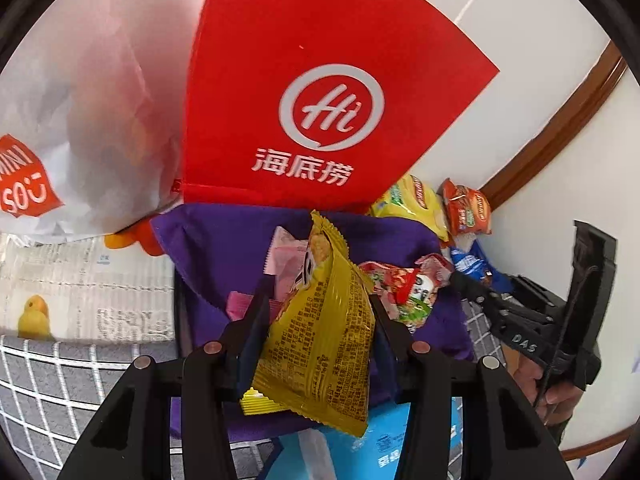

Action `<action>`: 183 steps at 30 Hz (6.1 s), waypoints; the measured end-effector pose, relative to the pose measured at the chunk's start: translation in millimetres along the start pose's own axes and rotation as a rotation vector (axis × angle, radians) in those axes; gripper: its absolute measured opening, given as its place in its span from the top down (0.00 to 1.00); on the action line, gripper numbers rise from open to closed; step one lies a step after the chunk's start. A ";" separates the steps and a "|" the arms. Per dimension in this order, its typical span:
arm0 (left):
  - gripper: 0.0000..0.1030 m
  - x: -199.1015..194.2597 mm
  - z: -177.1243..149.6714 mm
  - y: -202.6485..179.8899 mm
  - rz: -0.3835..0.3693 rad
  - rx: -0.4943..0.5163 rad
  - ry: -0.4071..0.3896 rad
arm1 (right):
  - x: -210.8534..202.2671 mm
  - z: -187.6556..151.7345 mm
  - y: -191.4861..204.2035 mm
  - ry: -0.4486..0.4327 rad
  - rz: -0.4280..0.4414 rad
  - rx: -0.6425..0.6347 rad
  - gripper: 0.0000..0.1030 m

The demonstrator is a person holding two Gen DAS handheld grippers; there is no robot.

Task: Organize snacks

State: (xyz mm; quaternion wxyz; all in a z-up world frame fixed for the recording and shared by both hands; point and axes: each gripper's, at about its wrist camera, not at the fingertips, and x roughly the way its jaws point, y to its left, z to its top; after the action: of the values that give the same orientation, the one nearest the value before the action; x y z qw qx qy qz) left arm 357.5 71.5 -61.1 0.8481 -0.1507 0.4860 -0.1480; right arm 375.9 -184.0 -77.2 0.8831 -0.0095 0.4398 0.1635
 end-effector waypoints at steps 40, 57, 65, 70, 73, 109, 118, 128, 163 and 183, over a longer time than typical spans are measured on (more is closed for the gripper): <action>0.50 37.0 -5.4 -5.5 -0.020 -0.026 0.066 | 45.2 -12.4 20.4 0.103 0.024 -0.010 0.31; 0.22 -6.8 -4.2 -29.3 -0.005 0.059 0.008 | -24.0 -3.1 24.6 -0.055 0.020 0.070 0.22; 0.22 -40.0 -12.6 -51.9 0.021 0.114 -0.044 | -61.9 -20.9 36.8 -0.066 -0.013 0.060 0.22; 0.21 -74.5 -33.7 -69.3 0.065 0.162 -0.090 | -102.7 -38.4 49.2 -0.110 -0.059 0.050 0.22; 0.17 -93.4 -54.7 -75.9 0.090 0.177 -0.115 | -123.4 -51.4 56.3 -0.123 -0.064 0.043 0.22; 0.04 -185.8 -173.8 -110.2 0.193 0.185 -0.232 | -232.2 -166.8 72.8 -0.178 -0.196 0.142 0.00; 0.04 -187.1 -173.3 -111.3 0.200 0.184 -0.239 | -234.4 -168.5 73.1 -0.179 -0.204 0.140 0.00; 0.04 -186.9 -173.1 -111.2 0.200 0.185 -0.238 | -234.4 -168.3 76.1 -0.184 -0.200 0.132 0.00; 0.04 -183.5 -172.9 -112.2 0.201 0.181 -0.234 | -236.9 -167.8 75.6 -0.198 -0.190 0.132 0.00; 0.04 -183.3 -173.0 -112.3 0.201 0.181 -0.235 | -237.3 -167.4 78.1 -0.198 -0.189 0.129 0.00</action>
State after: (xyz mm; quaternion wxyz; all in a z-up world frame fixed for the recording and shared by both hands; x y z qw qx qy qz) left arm 106.8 22.7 43.2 0.9196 -0.0406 0.3811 -0.0870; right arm 90.4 -203.4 15.2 0.9324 0.0221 0.3572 0.0512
